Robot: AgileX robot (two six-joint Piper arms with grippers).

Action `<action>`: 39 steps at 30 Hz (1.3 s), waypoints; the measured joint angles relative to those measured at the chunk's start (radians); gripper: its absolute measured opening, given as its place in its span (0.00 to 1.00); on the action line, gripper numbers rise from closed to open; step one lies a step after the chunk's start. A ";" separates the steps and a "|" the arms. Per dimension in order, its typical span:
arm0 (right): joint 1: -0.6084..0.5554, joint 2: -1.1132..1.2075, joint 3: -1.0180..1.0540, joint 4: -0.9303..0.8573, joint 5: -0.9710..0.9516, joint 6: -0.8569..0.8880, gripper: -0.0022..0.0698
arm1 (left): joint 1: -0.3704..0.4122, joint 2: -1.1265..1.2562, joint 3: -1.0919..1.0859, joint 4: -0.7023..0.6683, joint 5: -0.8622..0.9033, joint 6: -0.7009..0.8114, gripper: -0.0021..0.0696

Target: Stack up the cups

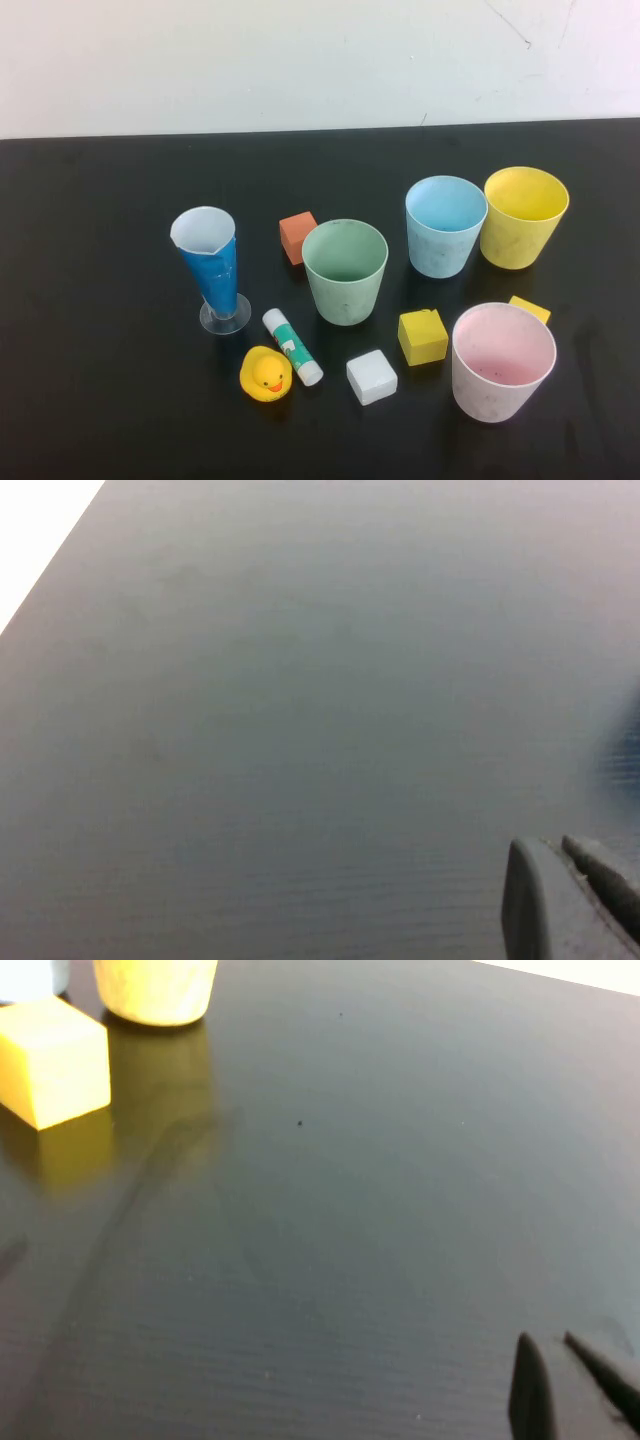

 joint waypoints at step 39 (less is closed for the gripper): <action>0.000 0.000 0.002 0.415 -0.004 0.051 0.03 | 0.000 0.000 0.000 -0.001 0.000 0.000 0.03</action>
